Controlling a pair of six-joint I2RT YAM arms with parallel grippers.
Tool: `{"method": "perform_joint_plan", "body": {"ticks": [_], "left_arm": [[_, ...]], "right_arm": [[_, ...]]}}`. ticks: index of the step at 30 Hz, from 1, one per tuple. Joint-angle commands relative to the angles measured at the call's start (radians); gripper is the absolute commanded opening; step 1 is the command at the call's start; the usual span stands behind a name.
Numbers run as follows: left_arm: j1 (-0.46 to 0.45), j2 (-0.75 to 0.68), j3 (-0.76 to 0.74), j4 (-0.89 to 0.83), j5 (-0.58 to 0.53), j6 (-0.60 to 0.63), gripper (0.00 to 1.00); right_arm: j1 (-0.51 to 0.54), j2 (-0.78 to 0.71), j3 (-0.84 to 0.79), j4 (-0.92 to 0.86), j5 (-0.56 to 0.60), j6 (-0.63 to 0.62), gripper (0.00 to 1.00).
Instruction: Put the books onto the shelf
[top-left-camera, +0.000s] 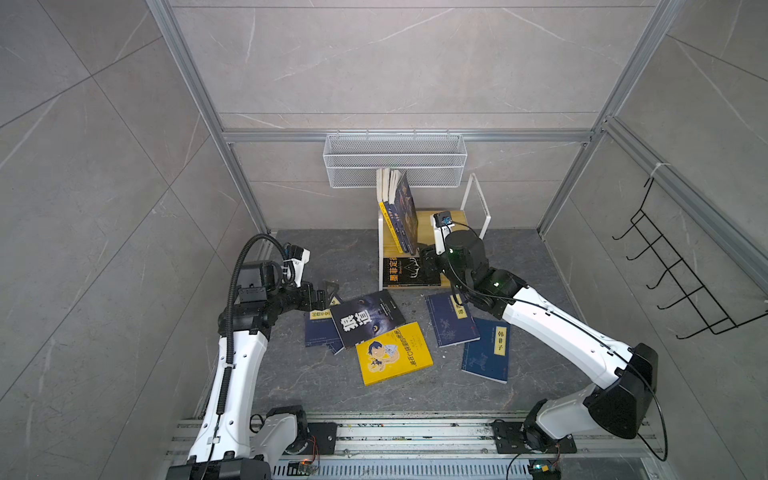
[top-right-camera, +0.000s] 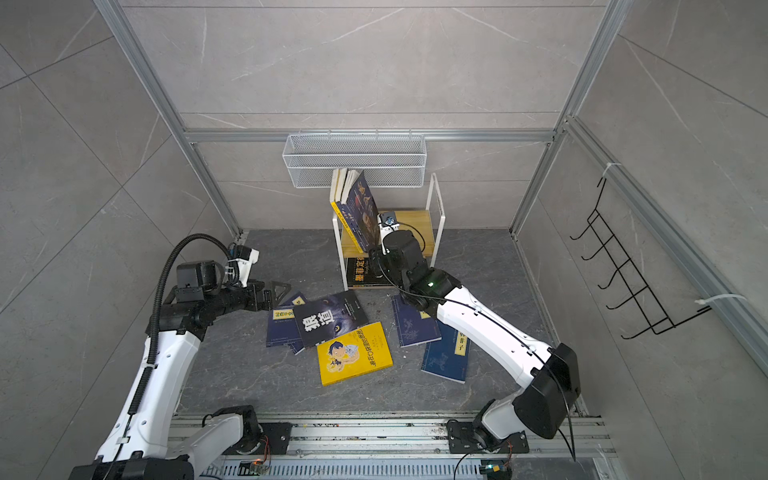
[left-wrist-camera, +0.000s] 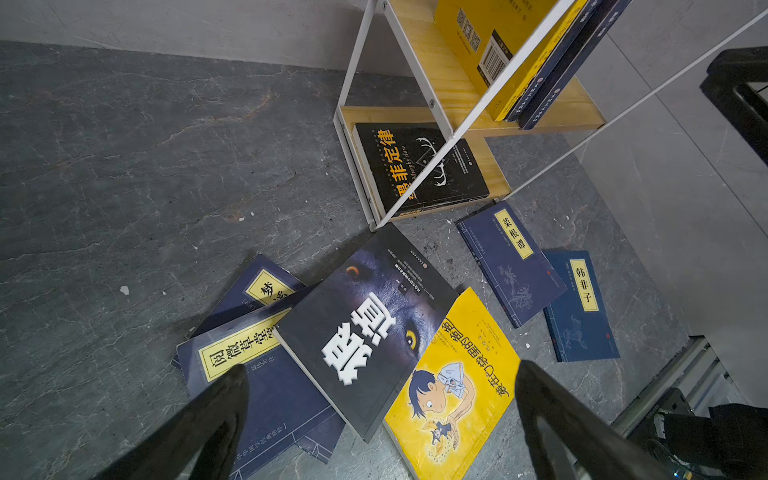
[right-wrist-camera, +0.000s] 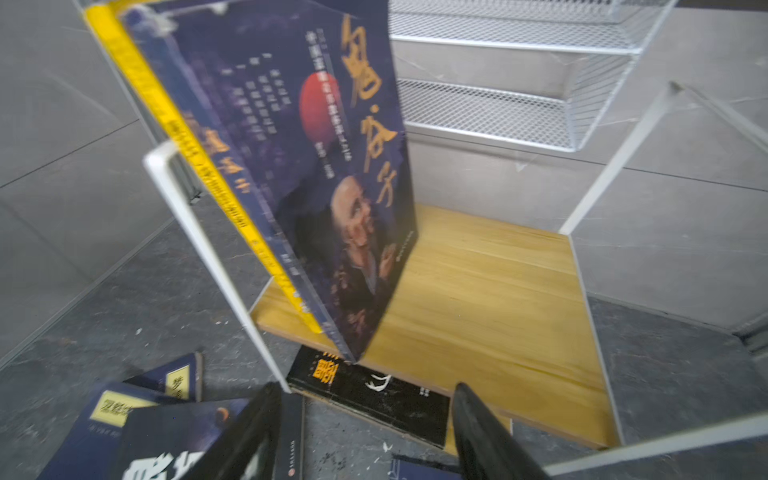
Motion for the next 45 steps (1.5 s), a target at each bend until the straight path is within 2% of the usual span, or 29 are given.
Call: {"method": "perform_joint_plan", "body": {"ticks": [1,5,12,17,29,45], "left_arm": [[0.009,-0.006,0.006,0.027,0.026,-0.005,1.0],[0.01,-0.014,0.002,0.025,0.03,-0.002,1.0],[0.008,-0.019,0.0,0.02,0.005,0.026,1.0],[0.008,-0.022,-0.006,0.026,0.008,0.029,1.0],[0.009,-0.006,-0.001,0.028,0.006,0.03,1.0],[0.009,-0.001,-0.006,0.029,0.008,0.028,1.0]], "right_arm": [[-0.066,0.063,0.047,-0.06,0.023,0.04,0.65],[-0.129,0.182,0.114,-0.071,0.01,0.049,0.6],[-0.172,0.358,0.23,-0.047,-0.048,0.045,0.49],[-0.19,0.443,0.273,-0.008,-0.103,0.052,0.47],[-0.194,0.534,0.269,0.098,-0.198,0.102,0.47],[-0.187,0.583,0.316,0.114,-0.214,0.143,0.46]]}}
